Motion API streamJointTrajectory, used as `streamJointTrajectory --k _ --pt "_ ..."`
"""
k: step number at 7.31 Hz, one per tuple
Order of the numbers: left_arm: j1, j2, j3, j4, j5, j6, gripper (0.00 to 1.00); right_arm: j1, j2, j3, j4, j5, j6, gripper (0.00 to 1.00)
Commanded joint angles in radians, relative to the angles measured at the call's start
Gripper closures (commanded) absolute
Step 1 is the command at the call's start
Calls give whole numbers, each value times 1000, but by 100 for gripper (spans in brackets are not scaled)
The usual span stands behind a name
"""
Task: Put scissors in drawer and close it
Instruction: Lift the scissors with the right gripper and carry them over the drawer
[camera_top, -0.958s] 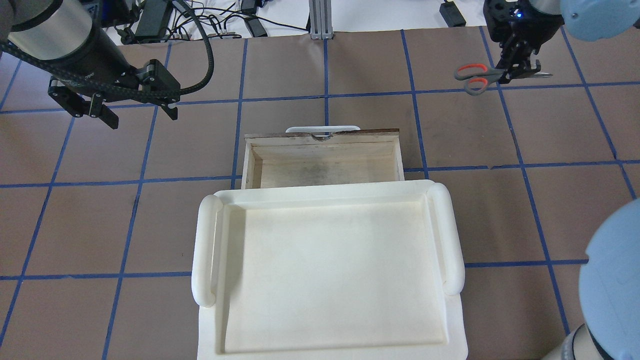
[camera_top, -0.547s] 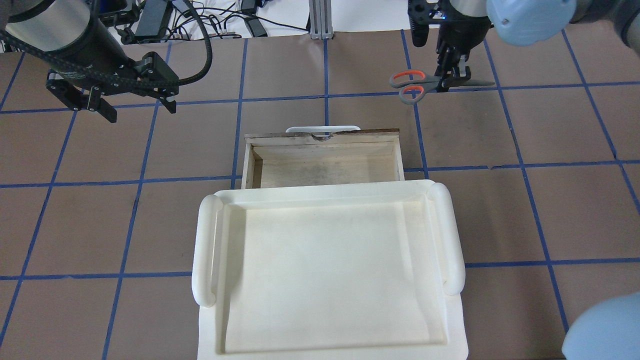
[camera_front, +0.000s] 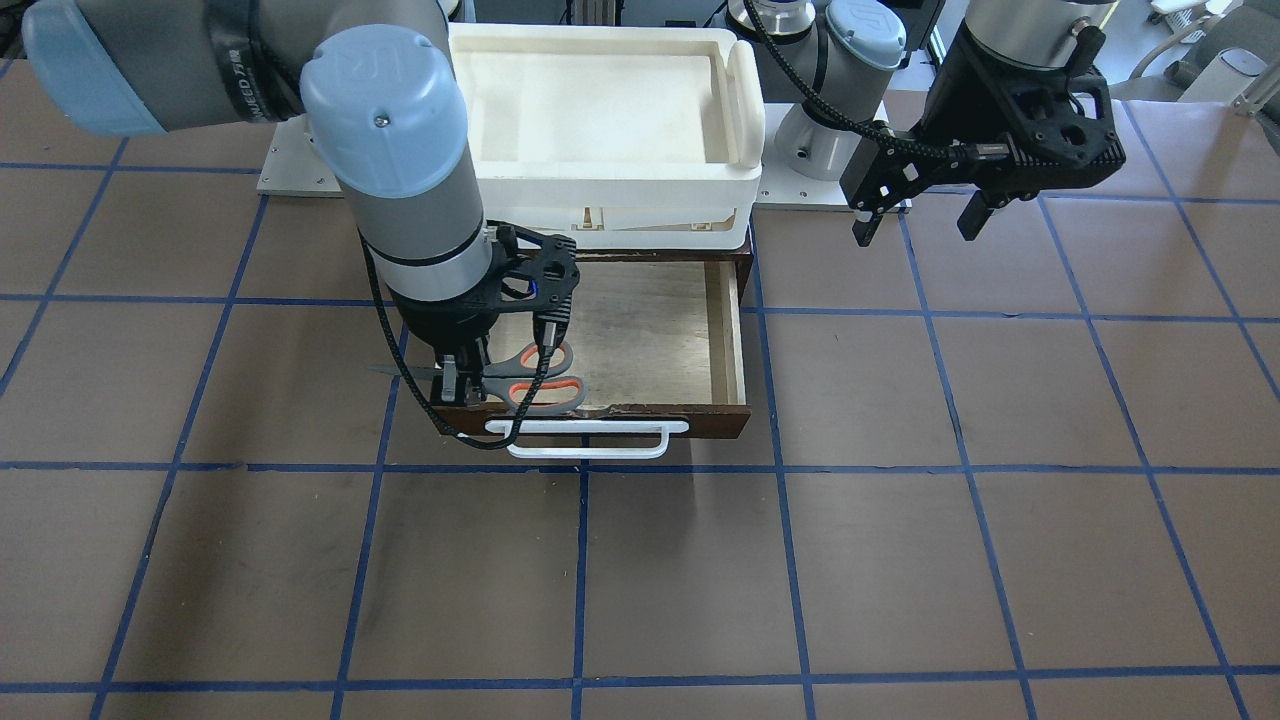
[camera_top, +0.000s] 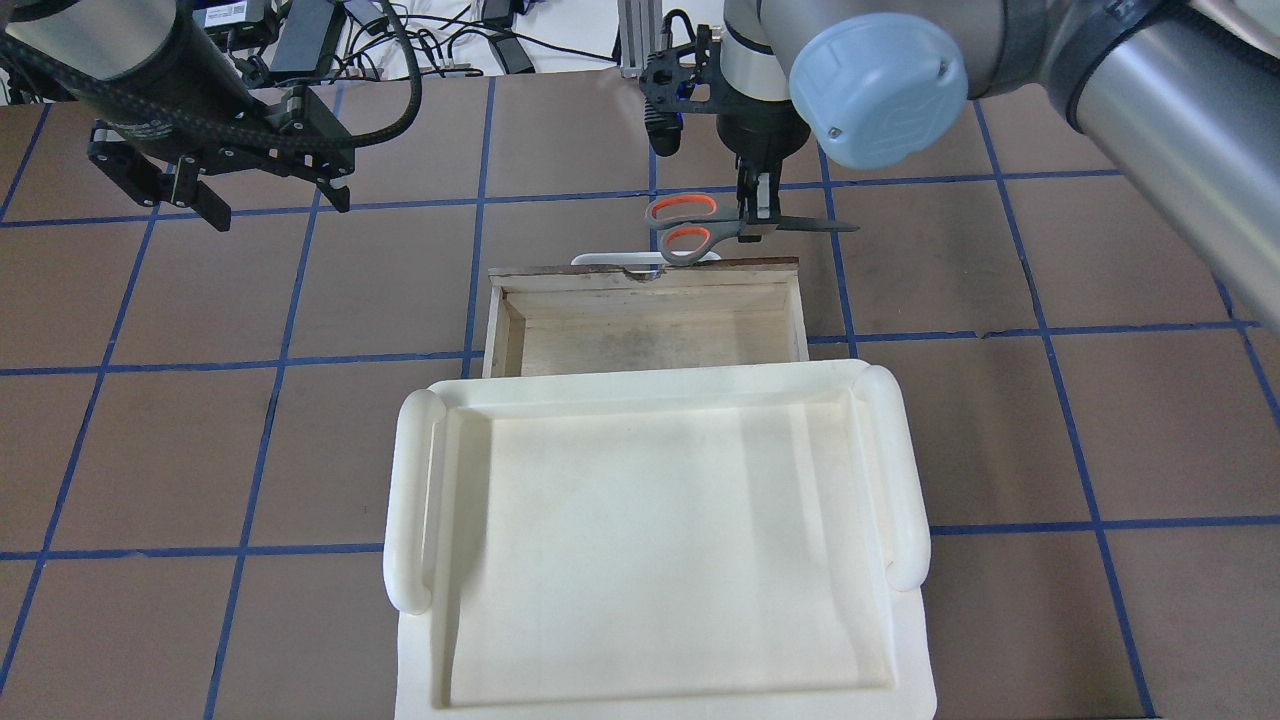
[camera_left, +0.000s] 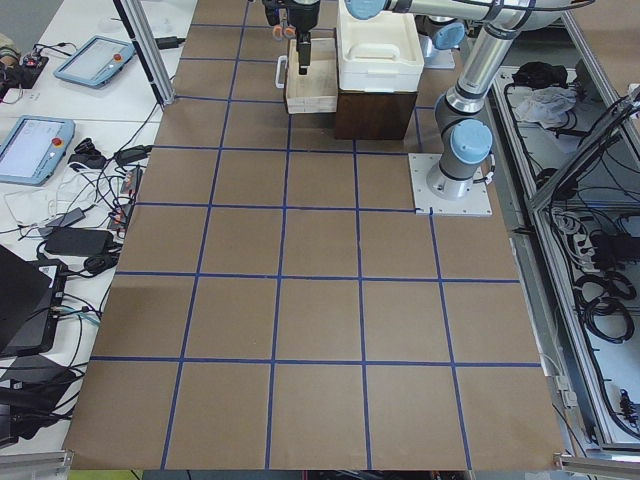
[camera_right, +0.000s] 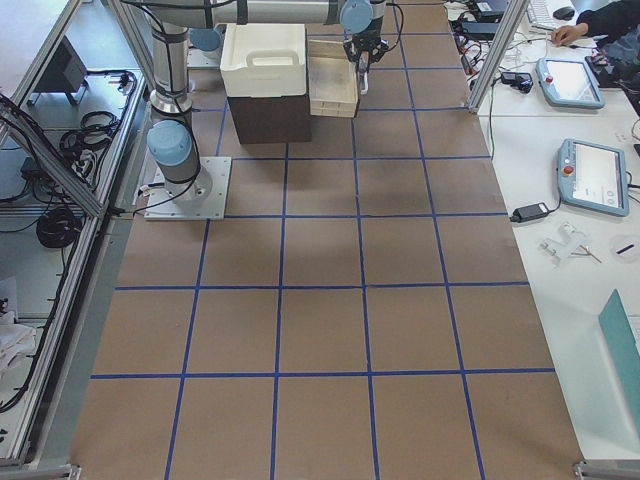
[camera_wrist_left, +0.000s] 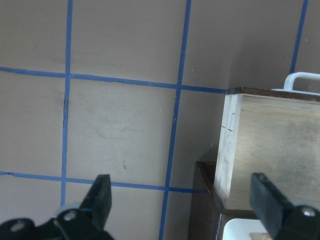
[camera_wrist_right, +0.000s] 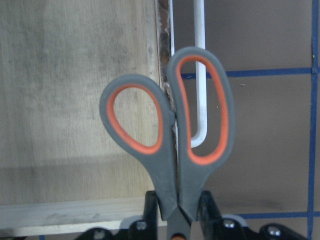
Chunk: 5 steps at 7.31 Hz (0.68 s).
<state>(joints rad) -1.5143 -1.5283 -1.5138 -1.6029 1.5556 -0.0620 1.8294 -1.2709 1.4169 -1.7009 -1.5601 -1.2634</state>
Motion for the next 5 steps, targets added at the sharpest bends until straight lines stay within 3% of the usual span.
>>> streamJointTrajectory --k 1,5 --pt "-1 2 -3 0 -2 1 0 78 14 14 -16 6 74 100" --pt "-1 13 -14 -2 1 4 0 165 67 17 -42 6 180 100"
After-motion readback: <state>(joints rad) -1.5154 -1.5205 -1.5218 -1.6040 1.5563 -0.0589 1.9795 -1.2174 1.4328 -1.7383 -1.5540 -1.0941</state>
